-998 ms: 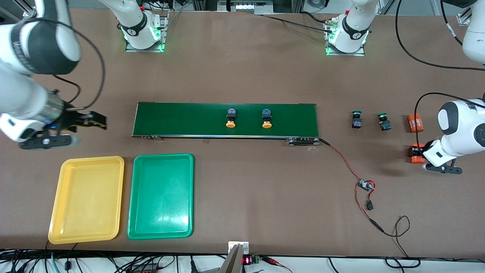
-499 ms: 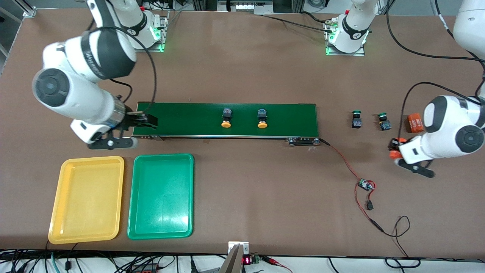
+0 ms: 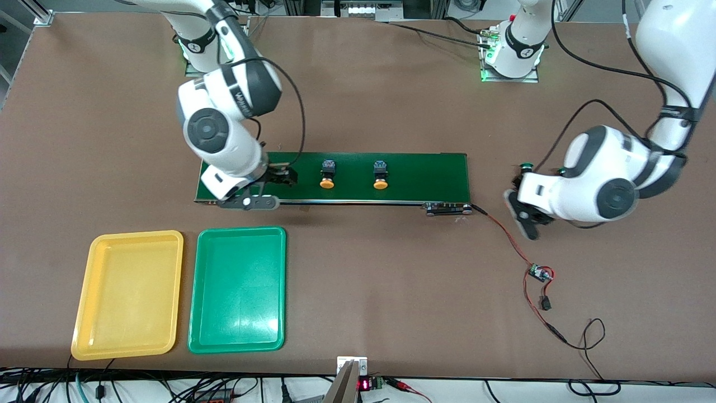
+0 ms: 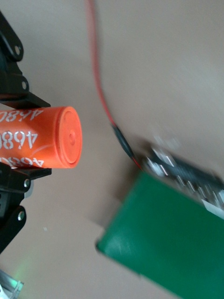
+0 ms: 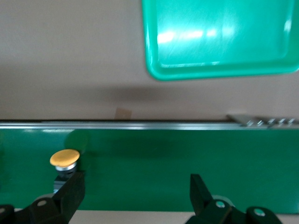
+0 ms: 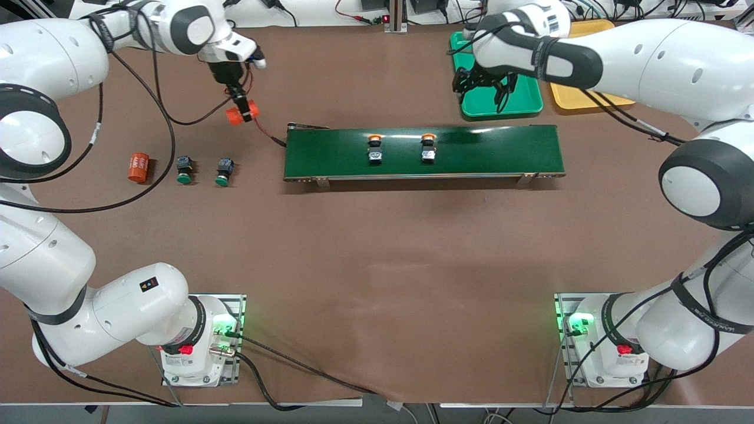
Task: Sort buttons by color to trays
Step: 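Place the battery on the belt while the right gripper grasps the button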
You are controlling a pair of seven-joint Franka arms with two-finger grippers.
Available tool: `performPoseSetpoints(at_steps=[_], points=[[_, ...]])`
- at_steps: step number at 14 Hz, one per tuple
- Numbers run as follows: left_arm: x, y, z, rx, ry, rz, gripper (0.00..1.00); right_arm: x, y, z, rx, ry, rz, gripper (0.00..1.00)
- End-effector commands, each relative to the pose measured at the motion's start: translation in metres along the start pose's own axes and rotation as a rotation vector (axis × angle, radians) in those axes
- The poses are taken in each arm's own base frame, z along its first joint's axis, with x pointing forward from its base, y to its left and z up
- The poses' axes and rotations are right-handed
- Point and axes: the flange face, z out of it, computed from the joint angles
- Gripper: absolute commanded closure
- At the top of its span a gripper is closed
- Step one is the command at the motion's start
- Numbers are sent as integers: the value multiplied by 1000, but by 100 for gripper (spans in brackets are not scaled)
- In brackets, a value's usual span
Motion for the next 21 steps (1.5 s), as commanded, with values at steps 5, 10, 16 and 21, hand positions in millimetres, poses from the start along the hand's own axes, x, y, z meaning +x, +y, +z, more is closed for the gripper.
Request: performPoseSetpoints(at_steps=[5,10,16,21], points=[[94,86,47,35,33,278,82,-57,-48,61,38,56,67,0],[104,110,79,57,66,324,64,-69,-62,81,-32,68,-28,0],[94,115,18,190,56,287,0,-69,-59,119,-54,43,-20,0],[12,54,-43,289,63,-66,0,-59,-46,116,-30,31,55,72]])
